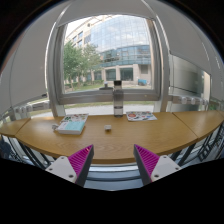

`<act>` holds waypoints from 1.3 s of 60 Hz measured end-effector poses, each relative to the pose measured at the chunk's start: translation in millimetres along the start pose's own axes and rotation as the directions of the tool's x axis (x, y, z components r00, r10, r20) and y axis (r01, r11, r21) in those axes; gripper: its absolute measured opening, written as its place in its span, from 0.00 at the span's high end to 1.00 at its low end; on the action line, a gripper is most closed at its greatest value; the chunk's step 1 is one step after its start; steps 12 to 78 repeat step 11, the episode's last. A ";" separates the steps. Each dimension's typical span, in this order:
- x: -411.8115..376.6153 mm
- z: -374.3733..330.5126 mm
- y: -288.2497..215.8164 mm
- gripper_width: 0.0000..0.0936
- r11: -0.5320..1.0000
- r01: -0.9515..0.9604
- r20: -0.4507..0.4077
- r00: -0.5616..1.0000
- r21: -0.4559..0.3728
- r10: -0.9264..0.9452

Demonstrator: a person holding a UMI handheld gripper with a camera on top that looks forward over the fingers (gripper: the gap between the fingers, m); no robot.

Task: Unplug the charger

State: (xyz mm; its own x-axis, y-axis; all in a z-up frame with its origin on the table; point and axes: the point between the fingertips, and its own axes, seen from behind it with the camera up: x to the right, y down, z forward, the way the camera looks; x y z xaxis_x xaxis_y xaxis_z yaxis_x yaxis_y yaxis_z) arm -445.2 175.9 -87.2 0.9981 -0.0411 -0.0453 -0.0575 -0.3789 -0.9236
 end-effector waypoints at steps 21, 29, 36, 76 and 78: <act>-31.3 32.5 -4.3 0.15 1.000 0.009 0.020 1.000 0.009 -0.009; -31.3 32.5 -4.3 0.15 1.000 0.009 0.020 1.000 0.009 -0.009; -31.3 32.5 -4.3 0.15 1.000 0.009 0.020 1.000 0.009 -0.009; -31.3 32.5 -4.3 0.15 1.000 0.009 0.020 1.000 0.009 -0.009; -31.3 32.5 -4.3 0.15 1.000 0.009 0.020 1.000 0.009 -0.009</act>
